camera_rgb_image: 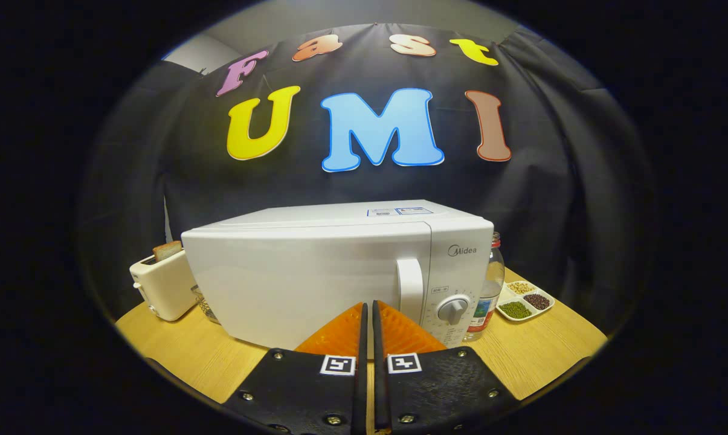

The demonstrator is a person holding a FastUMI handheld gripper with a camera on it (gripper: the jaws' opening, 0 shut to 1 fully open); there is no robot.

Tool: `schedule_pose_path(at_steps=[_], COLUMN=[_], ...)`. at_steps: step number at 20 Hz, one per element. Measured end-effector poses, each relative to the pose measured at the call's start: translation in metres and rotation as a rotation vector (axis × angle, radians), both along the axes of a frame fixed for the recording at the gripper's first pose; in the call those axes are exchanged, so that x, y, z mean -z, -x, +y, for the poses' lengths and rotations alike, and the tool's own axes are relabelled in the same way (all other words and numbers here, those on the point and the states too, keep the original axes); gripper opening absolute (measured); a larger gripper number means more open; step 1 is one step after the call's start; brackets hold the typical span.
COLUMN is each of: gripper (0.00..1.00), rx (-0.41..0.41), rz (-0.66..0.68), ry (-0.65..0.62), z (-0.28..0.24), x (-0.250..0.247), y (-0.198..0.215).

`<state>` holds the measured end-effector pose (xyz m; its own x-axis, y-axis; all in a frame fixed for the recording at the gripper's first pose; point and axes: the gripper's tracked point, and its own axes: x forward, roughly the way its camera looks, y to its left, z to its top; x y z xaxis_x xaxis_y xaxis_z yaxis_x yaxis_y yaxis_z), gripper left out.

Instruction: Open the microwave, put the food inside, and close the microwave door.

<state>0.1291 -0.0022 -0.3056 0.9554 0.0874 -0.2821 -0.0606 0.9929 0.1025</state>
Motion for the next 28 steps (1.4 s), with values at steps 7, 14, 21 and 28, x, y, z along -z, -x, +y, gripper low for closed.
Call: schedule_pose_path(at_steps=[7, 14, 21, 28], gripper=[0.05, 0.05, 0.05, 0.83], rx=[-0.021, -0.031, -0.036, 0.147], rz=[-0.069, -0.165, -0.232, -0.208], ry=[-0.032, 0.04, 0.062, 0.137], z=[-0.003, 0.013, 0.02, 0.001], x=[-0.084, -0.167, -0.224, -0.214], y=[0.076, 0.118, 0.126, 0.125])
